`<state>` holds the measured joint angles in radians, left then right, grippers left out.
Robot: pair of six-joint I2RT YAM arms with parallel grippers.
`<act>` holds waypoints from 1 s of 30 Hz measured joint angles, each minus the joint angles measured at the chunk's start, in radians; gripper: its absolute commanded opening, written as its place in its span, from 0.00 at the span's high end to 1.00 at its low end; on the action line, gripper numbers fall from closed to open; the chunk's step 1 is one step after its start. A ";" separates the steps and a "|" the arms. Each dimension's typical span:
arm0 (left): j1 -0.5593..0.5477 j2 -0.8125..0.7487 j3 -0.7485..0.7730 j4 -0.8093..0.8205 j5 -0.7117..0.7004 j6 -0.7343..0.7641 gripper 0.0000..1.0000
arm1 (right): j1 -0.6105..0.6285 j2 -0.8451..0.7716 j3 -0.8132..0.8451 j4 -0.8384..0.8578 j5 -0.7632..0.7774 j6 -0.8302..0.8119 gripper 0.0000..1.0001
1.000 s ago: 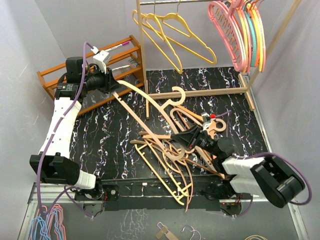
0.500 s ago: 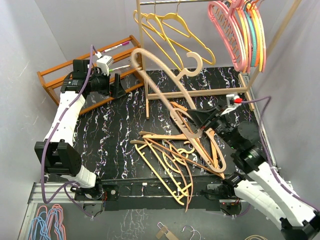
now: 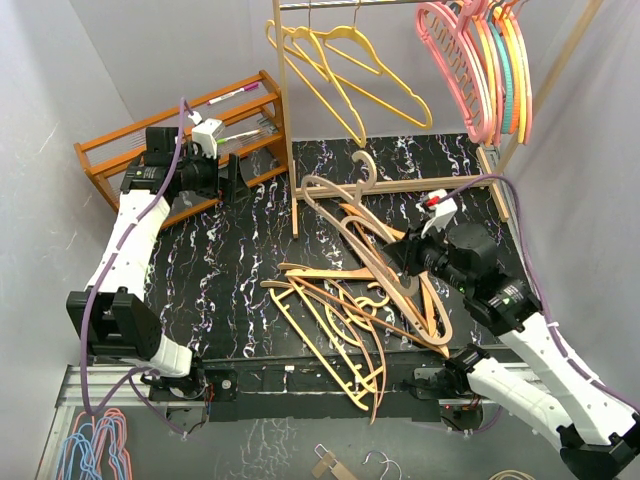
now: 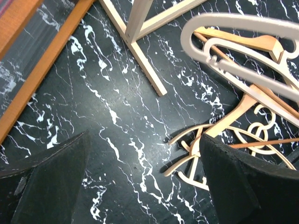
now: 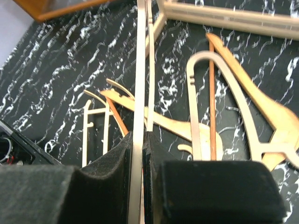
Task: Organize the hangers
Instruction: Place the hanger at the clothesline.
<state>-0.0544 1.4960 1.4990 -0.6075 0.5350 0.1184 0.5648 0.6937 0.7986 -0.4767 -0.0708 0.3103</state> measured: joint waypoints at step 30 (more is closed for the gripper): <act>0.000 -0.086 -0.127 -0.022 0.014 0.039 0.03 | 0.000 0.365 0.610 0.120 0.076 -0.339 0.92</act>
<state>-0.0544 1.4101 1.3720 -0.6292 0.5495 0.1570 0.5648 1.0592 1.4090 -0.3565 0.0048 -0.0288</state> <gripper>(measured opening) 0.973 0.128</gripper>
